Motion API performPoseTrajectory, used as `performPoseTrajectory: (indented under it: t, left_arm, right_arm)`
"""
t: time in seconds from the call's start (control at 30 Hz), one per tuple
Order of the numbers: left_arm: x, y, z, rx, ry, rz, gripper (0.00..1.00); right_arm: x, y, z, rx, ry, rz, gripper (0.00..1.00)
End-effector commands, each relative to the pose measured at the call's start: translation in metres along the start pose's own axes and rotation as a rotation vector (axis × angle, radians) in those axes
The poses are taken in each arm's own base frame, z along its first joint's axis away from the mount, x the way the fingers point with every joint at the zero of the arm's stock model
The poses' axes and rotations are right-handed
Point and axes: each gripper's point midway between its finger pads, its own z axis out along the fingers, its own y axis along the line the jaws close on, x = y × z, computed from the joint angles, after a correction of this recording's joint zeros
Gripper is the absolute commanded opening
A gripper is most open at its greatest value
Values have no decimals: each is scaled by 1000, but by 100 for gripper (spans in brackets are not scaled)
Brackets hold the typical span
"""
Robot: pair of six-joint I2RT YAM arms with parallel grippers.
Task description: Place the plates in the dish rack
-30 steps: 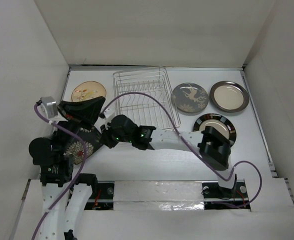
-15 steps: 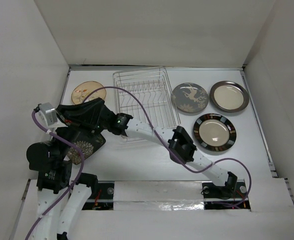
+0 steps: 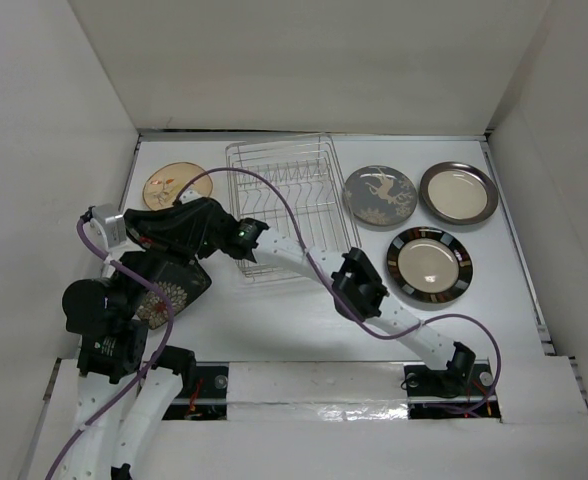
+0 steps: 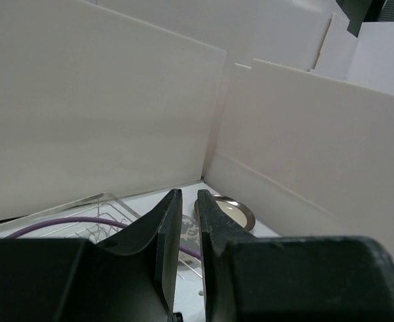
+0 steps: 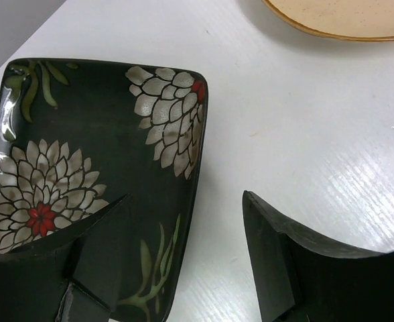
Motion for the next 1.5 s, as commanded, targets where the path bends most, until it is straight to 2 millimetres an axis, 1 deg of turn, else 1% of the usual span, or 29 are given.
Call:
performPoseTrajectory:
  t: [0.0,0.1,0.13,0.17,0.23,0.43,0.5,0.53,0.6,0.63,0.67,0.7,0.77,0.8,0.83,0.87,0.9,0.97,1.0,1.07,1.13,1.2,1.23,1.27,1.3,1.37,1.4,1.47]
  left_arm:
    - [-14,-8,-2,31,-54,35,13]
    - [-12,-8,0,32,-47,29,13]
    - [-13,-9,-1,34,-51,30,13]
    - [-12,-9,-1,35,-51,30,13]
    - [-13,-8,-1,32,-53,30,13]
    - [-12,-8,-1,35,-51,30,13]
    - [-12,-8,-1,36,-50,30,13]
    - [-12,-9,-2,39,-52,31,13]
    - [-12,-8,-2,34,-53,30,13]
    - [-12,-8,-2,34,-53,32,13]
    - [-11,-8,-2,34,-50,29,13]
    - [-11,-7,-2,32,-52,31,14]
    - [-12,-7,-2,30,-55,33,14]
    - [-12,-7,-2,28,-56,33,14]
    - [-11,-7,-2,28,-55,32,14]
    - [-11,-7,-2,28,-54,32,14]
    - [-11,-6,-2,24,-53,31,14]
    - [-11,-6,-3,22,-56,32,14]
    - [-11,-5,-3,20,-56,32,15]
    - [-12,-6,-3,19,-58,33,16]
    - [-13,-6,-4,19,-61,36,17]
    - [-12,-5,-4,15,-58,35,17]
    - [-13,-5,-4,15,-60,37,17]
    - [-12,-5,-4,15,-60,37,17]
    - [-12,-4,-4,10,-61,37,17]
    - [-12,-4,-4,9,-61,40,17]
    - [-12,-4,-4,10,-61,41,17]
    - [-13,-4,-4,9,-63,40,17]
  right_arm:
    - [-4,9,4,-14,-26,-23,70]
    - [4,7,8,-12,-15,-22,70]
    - [8,12,9,-42,-4,-19,70]
    - [7,13,10,-50,-6,-19,70]
    - [16,16,14,-74,11,-18,70]
    - [34,16,23,-88,44,0,70]
    - [36,16,24,-90,47,1,70]
    - [43,15,26,-94,61,4,70]
    - [47,17,27,-107,71,12,70]
    - [52,25,28,-125,80,9,70]
    - [56,25,29,-131,86,11,69]
    - [59,31,30,-141,93,6,69]
    - [63,31,31,-141,97,5,68]
    - [65,38,31,-152,101,-1,67]
    - [68,42,31,-172,105,10,67]
    - [66,45,30,-191,100,19,66]
    - [71,46,31,-198,111,29,64]
    - [74,51,31,-228,114,50,63]
    - [81,51,32,-230,127,59,60]
    - [83,53,33,-243,129,74,58]
    - [90,54,34,-256,144,83,52]
    - [90,56,34,-261,142,93,48]
    - [95,55,34,-261,152,99,46]
    - [92,56,33,-264,143,103,44]
    - [92,56,33,-265,142,105,39]
    - [91,54,33,-251,138,108,34]
    - [90,53,33,-242,135,108,27]
    - [89,50,32,-225,127,107,20]
